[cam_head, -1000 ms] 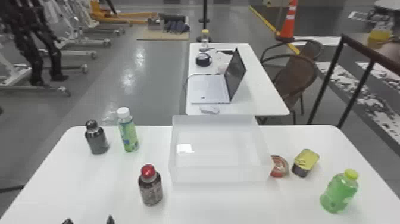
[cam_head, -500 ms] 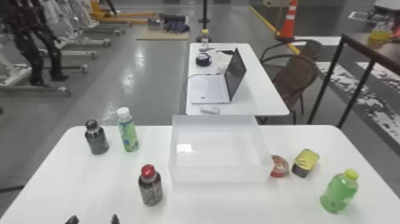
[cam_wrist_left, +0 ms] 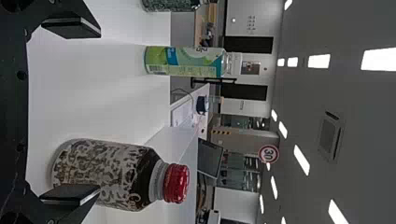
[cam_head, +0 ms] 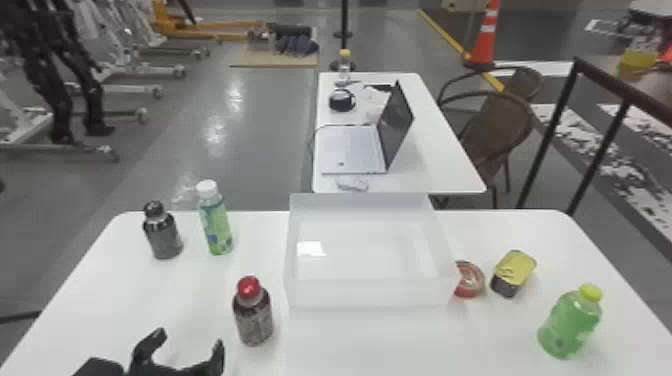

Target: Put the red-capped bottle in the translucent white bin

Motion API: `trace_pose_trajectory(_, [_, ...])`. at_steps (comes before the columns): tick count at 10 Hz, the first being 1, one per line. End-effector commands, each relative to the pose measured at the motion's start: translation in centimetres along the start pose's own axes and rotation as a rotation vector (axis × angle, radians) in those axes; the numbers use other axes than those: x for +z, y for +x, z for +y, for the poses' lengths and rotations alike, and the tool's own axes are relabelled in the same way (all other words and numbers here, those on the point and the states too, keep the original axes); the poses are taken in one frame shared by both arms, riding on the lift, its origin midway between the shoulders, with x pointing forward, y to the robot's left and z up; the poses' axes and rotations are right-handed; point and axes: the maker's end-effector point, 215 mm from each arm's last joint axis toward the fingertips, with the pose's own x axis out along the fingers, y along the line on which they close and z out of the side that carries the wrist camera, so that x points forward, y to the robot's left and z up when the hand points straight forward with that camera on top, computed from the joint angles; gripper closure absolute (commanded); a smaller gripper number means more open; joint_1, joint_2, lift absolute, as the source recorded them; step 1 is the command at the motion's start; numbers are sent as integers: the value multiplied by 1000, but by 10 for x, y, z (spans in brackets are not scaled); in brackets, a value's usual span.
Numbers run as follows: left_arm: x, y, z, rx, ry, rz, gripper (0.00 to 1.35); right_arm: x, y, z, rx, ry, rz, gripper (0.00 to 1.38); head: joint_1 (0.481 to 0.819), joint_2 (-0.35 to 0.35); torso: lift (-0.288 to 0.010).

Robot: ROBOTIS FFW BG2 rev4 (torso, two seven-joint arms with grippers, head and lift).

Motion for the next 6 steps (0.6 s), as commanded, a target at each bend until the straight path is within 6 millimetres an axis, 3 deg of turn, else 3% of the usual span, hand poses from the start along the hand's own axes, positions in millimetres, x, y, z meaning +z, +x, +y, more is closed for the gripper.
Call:
trace_pose_trajectory(1, [2,10,-4,-25,-3,3,131,0,0,0,0,0,0,102,549,0,-100])
trace_pose_trajectory(4, [-11,22,-20,-118,-35,40,128,0,0,0,0,0,0,102,549,0,-100])
trace_pose_trajectory(6, [-9,35,-41,-219,-51,40,124,0,0,0,0,0,0,102,549,0,-100])
